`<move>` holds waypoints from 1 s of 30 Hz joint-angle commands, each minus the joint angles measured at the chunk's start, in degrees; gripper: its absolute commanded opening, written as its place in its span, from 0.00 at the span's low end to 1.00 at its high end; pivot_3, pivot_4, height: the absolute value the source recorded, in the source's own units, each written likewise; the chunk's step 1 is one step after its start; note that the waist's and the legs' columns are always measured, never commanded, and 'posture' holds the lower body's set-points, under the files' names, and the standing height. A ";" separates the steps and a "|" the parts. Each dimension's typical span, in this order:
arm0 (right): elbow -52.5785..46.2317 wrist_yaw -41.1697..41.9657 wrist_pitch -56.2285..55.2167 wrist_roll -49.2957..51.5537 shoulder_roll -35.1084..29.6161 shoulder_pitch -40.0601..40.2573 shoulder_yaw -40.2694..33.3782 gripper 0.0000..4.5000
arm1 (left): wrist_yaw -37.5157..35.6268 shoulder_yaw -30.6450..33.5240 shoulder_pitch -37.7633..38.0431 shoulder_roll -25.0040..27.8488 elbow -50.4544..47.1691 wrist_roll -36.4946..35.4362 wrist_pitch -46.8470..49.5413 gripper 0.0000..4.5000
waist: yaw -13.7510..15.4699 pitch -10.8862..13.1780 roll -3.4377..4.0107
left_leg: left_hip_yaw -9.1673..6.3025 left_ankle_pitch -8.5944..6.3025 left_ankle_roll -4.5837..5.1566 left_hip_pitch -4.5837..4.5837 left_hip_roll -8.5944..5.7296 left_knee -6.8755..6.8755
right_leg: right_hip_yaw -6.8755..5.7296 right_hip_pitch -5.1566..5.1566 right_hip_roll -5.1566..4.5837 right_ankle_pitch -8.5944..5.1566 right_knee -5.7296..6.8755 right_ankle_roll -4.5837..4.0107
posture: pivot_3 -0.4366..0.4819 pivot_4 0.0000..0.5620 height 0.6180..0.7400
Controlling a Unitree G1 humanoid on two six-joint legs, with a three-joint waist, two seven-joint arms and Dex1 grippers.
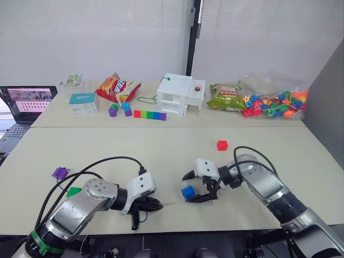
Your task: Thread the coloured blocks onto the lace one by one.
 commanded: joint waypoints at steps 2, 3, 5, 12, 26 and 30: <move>-0.35 0.80 -1.41 0.64 0.41 1.73 -2.41 0.44 | 0.39 0.13 -1.18 0.47 -2.20 0.10 0.10 0.00 | 0.11 0.00 0.00 | -0.01 0.00 0.00 0.01 0.00 0.00 | 0.00 0.00 0.00 0.00 0.02 0.00 | 0.48 0.27 1.00; -0.62 0.46 -0.89 0.84 0.72 2.01 -2.92 0.36 | 0.36 0.03 -1.40 0.58 -2.14 0.24 0.03 0.00 | 0.08 0.00 0.00 | -0.01 0.00 0.00 0.03 0.01 0.00 | 0.00 0.01 -0.01 0.00 0.03 0.00 | 0.48 0.27 1.00; -1.32 -0.93 0.43 1.12 1.45 2.46 -4.01 0.29 | 0.41 -0.38 -2.61 0.25 -1.42 0.37 0.38 0.00 | 0.08 0.00 0.00 | -0.01 0.00 -0.01 0.04 0.00 -0.01 | 0.02 0.00 -0.01 0.00 0.04 -0.01 | 0.48 0.27 1.00; -6.68 -4.48 4.66 -0.63 1.75 5.62 -4.15 0.29 | 0.54 -4.20 -8.53 -1.29 3.60 3.47 -0.59 0.00 | 0.49 0.00 0.00 | -0.01 0.01 -0.02 0.05 -0.02 0.01 | 0.02 0.00 0.00 0.01 0.09 -0.01 | 0.48 0.27 1.00; -9.45 -5.33 6.79 -0.79 1.05 6.98 -3.84 0.29 | -0.17 -6.69 -10.94 -4.10 5.67 5.27 -2.36 0.00 | 0.62 0.00 0.00 | -0.01 0.01 -0.02 0.05 -0.02 0.03 | 0.01 0.02 0.03 0.00 0.08 -0.01 | 0.48 0.27 1.00; -8.90 -4.99 6.56 -0.96 0.84 6.70 -3.85 0.29 | -0.94 -5.92 -10.57 -3.11 4.86 4.99 -2.38 0.00 | 0.62 0.00 0.00 | -0.01 0.01 -0.02 0.05 -0.02 0.03 | 0.01 0.02 0.04 0.00 0.08 -0.01 | 0.48 0.27 1.00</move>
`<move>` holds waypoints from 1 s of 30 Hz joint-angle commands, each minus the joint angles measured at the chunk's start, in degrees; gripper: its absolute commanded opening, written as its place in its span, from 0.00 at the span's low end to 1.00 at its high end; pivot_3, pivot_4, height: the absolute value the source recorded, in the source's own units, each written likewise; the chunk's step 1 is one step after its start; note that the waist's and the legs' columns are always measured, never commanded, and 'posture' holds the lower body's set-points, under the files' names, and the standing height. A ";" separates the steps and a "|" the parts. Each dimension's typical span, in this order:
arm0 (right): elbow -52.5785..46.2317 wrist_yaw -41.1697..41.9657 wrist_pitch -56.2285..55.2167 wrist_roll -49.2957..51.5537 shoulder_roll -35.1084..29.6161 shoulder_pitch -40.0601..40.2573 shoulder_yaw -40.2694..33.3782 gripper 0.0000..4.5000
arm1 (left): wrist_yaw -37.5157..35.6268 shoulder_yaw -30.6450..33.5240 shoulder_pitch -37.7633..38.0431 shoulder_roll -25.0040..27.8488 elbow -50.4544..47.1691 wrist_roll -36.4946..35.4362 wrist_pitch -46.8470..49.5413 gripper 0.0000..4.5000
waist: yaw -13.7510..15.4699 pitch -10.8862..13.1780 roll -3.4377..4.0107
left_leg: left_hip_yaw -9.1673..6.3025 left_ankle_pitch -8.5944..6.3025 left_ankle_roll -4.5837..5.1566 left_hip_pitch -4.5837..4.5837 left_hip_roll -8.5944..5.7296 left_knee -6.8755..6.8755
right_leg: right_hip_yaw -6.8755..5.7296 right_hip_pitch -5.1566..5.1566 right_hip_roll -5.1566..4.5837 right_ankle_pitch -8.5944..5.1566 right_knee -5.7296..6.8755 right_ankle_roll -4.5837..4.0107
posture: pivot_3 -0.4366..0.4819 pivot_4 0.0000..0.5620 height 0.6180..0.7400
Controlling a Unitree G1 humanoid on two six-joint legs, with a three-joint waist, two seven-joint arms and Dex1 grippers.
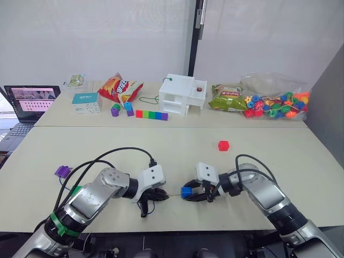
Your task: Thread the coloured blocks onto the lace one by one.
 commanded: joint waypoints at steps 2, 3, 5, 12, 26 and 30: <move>-1.02 0.62 -0.51 -0.34 -0.34 0.03 -0.32 0.29 | -0.97 1.02 -0.40 0.55 -2.03 -0.12 -1.59 0.00 | 0.00 0.00 0.00 | 0.00 0.00 0.00 0.00 0.00 0.00 | 0.00 0.00 0.00 0.00 0.00 0.00 | 0.48 0.27 1.00; -1.00 0.65 -0.48 -0.34 -0.35 0.04 -0.31 0.29 | -0.95 1.06 -0.39 0.56 -2.10 -0.14 -1.55 0.00 | 0.00 0.00 0.00 | 0.00 0.00 0.00 0.00 0.00 0.00 | 0.00 0.00 0.00 0.00 0.00 0.00 | 0.48 0.27 1.00; -0.83 0.63 -0.71 -0.53 -0.30 0.06 -0.16 0.29 | -0.93 1.30 -0.43 0.52 -2.34 -0.39 -1.36 0.00 | 0.00 0.00 0.00 | 0.00 0.00 0.00 0.00 0.00 0.00 | 0.00 0.00 0.00 0.00 0.00 0.00 | 0.48 0.27 1.00; -0.54 1.07 -1.00 -0.83 -0.43 0.01 -0.06 0.29 | -1.05 2.07 -0.27 0.95 -2.13 -0.66 -1.78 0.00 | 0.00 0.00 0.00 | 0.00 0.00 0.00 0.00 0.00 0.00 | 0.00 0.00 0.00 0.00 0.00 0.00 | 0.48 0.27 1.00; -0.81 1.47 -0.66 -0.84 -0.89 0.16 -0.01 0.29 | -0.49 2.74 0.26 0.54 -4.19 -1.36 -0.59 0.00 | 0.07 0.00 0.00 | 0.00 0.00 0.00 0.00 0.00 0.00 | 0.00 0.01 0.00 0.00 -0.01 0.00 | 0.48 0.27 1.00; -1.15 1.47 -0.46 -0.82 -0.96 0.22 -0.01 0.29 | -0.27 1.99 0.29 0.04 -4.63 -1.28 -0.13 0.00 | 0.09 0.00 0.00 | 0.00 0.00 0.00 0.00 0.00 0.00 | -0.01 0.01 -0.01 0.00 -0.01 0.00 | 0.48 0.27 1.00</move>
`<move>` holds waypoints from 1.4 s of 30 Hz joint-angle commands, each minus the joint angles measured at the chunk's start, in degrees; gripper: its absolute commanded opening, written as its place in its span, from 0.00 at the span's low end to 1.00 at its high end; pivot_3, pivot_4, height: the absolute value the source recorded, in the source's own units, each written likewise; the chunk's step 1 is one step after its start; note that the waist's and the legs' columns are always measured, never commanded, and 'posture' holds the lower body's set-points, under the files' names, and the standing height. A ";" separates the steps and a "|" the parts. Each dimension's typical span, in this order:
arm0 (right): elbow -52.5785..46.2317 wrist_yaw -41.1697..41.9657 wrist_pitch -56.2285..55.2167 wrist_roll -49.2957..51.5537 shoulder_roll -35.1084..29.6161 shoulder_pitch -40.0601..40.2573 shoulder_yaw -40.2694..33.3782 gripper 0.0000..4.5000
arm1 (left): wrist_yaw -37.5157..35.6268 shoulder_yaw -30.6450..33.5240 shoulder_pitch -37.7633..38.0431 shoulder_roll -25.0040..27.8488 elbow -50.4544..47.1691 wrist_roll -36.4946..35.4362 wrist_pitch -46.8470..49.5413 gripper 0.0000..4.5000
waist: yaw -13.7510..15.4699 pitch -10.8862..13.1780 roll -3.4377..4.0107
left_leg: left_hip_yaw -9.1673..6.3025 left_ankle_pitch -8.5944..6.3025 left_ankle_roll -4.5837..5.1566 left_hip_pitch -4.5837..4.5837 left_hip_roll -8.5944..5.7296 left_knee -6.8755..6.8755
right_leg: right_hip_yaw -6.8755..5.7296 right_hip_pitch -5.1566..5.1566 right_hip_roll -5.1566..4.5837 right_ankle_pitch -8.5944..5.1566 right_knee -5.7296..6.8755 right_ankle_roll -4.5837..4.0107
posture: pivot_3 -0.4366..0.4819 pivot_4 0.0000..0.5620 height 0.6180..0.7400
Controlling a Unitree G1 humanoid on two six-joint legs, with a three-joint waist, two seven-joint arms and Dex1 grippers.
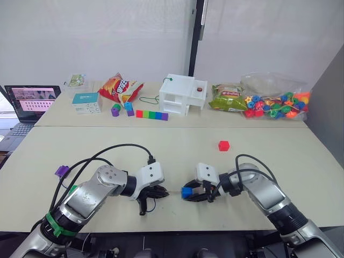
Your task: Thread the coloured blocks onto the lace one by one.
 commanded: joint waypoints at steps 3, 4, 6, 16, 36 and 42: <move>-1.59 1.03 0.10 -0.22 -0.89 0.39 -0.13 0.29 | 0.51 -0.83 -0.64 -1.76 -1.38 -0.08 0.23 0.00 | 0.05 0.00 0.00 | 0.00 0.00 0.00 0.00 0.00 0.01 | 0.00 0.00 0.00 0.00 0.00 0.00 | 0.48 0.27 1.00; -1.62 1.03 0.16 -0.20 -0.92 0.40 -0.15 0.29 | 0.56 -1.11 -0.93 -2.11 -1.05 0.16 0.17 0.00 | 0.05 0.00 0.00 | 0.00 0.00 0.00 -0.01 0.00 0.01 | 0.00 0.00 0.00 0.00 0.00 0.00 | 0.48 0.27 1.00; -1.81 1.05 0.33 -0.26 -0.97 0.46 -0.21 0.29 | 0.73 -1.59 -1.69 -3.11 -0.54 0.28 0.43 0.00 | 0.04 0.00 0.00 | 0.00 0.00 0.00 -0.01 -0.01 0.01 | 0.00 0.00 0.00 0.00 0.00 0.00 | 0.48 0.27 1.00; -1.95 0.49 1.06 -0.39 -0.80 0.81 -0.37 0.29 | 1.25 -5.53 -6.70 -10.87 3.33 1.27 0.06 0.00 | 0.15 0.00 0.00 | -0.01 0.00 0.01 -0.03 -0.02 0.13 | -0.02 0.03 0.00 0.02 0.02 0.03 | 0.48 0.27 1.00; -3.05 -1.06 3.60 -1.41 0.51 1.70 -0.97 0.29 | -0.93 -0.62 -2.39 -7.99 3.75 -0.36 -2.75 0.51 | -0.28 -0.01 0.00 | -0.02 0.00 0.01 0.03 0.02 0.11 | 0.02 0.03 0.02 0.02 0.06 0.02 | 0.48 0.27 1.00; -2.73 -1.83 3.63 -1.74 0.43 1.80 -1.13 0.29 | 0.03 2.77 2.27 -4.48 1.40 -2.12 0.06 0.58 | -0.60 -0.01 0.00 | -0.02 0.00 0.00 0.05 0.03 0.05 | 0.03 0.02 0.02 0.01 0.07 0.01 | 0.48 0.27 1.00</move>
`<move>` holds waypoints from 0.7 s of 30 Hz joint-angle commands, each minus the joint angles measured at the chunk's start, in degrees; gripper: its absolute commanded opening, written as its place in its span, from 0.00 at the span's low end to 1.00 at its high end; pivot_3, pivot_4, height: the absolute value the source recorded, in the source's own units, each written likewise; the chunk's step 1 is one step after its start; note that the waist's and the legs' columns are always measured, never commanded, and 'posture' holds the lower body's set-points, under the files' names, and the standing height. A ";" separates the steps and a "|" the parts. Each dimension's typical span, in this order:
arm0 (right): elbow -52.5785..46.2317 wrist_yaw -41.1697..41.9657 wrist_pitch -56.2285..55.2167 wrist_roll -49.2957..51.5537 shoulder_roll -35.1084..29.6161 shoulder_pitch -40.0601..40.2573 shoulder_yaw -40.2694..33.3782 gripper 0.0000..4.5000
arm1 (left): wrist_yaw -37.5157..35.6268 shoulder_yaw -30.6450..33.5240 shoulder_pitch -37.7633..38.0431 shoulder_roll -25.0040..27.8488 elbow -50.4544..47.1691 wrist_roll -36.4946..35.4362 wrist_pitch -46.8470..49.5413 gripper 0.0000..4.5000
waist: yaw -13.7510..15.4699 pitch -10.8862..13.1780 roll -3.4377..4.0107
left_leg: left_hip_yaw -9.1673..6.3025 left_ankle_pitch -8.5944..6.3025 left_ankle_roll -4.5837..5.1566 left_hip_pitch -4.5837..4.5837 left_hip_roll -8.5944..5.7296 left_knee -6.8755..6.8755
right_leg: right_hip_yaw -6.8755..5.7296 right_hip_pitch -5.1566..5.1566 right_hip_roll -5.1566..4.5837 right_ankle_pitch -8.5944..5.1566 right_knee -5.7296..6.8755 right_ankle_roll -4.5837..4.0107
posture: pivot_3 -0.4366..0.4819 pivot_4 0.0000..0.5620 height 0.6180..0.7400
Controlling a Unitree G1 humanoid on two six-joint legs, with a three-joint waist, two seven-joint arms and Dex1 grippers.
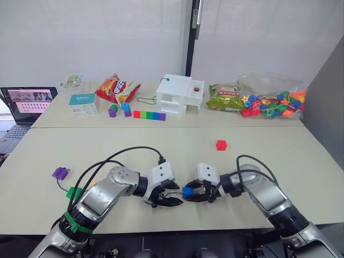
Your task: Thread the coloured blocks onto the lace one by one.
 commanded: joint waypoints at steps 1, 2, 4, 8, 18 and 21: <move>-0.74 -0.61 0.58 -0.48 -0.18 0.54 0.30 0.29 | 1.53 2.15 2.13 1.67 -2.09 0.17 0.02 0.58 | -0.02 0.00 0.00 | 0.00 0.00 0.00 0.01 0.00 0.00 | 0.00 0.00 -0.01 0.00 0.00 0.00 | 0.48 0.27 1.00; -0.97 -0.53 0.69 -0.40 -0.27 0.68 0.31 0.29 | 2.35 2.78 2.78 1.68 -1.99 0.05 0.21 0.58 | -0.01 0.00 0.00 | 0.00 0.00 0.00 0.01 0.00 0.00 | 0.00 0.01 -0.01 0.00 0.00 0.00 | 0.48 0.27 1.00; -1.24 -0.49 0.75 -0.34 -0.42 0.90 0.35 0.29 | 3.32 3.59 3.53 1.55 -2.21 -0.52 0.63 0.58 | 0.00 0.00 0.00 | 0.00 0.00 0.00 0.01 0.00 0.00 | 0.00 0.01 -0.01 0.00 0.00 0.00 | 0.48 0.27 1.00; -1.48 -0.57 0.87 -0.33 -0.53 0.90 0.34 0.29 | 4.49 3.07 6.08 2.59 -2.02 0.42 0.20 0.58 | 0.00 0.00 0.00 | 0.00 0.00 0.00 0.02 0.00 0.00 | 0.00 0.02 -0.02 0.00 0.00 0.00 | 0.48 0.27 1.00; -2.14 -0.62 1.46 -0.21 -0.83 0.61 0.03 0.29 | 5.30 0.54 6.71 0.96 0.79 2.68 -4.56 0.11 | 0.07 -0.01 0.01 | 0.00 0.00 0.00 0.07 -0.01 -0.04 | 0.00 0.06 -0.04 0.00 -0.02 0.00 | 0.48 0.27 1.00; -2.22 -0.66 1.59 -0.18 -0.88 0.50 -0.09 0.29 | 4.67 -0.47 6.42 1.12 1.85 4.04 -6.49 0.00 | 0.13 -0.01 0.01 | 0.00 0.00 0.00 0.07 -0.01 -0.05 | 0.00 0.07 -0.05 0.00 -0.04 0.00 | 0.48 0.27 1.00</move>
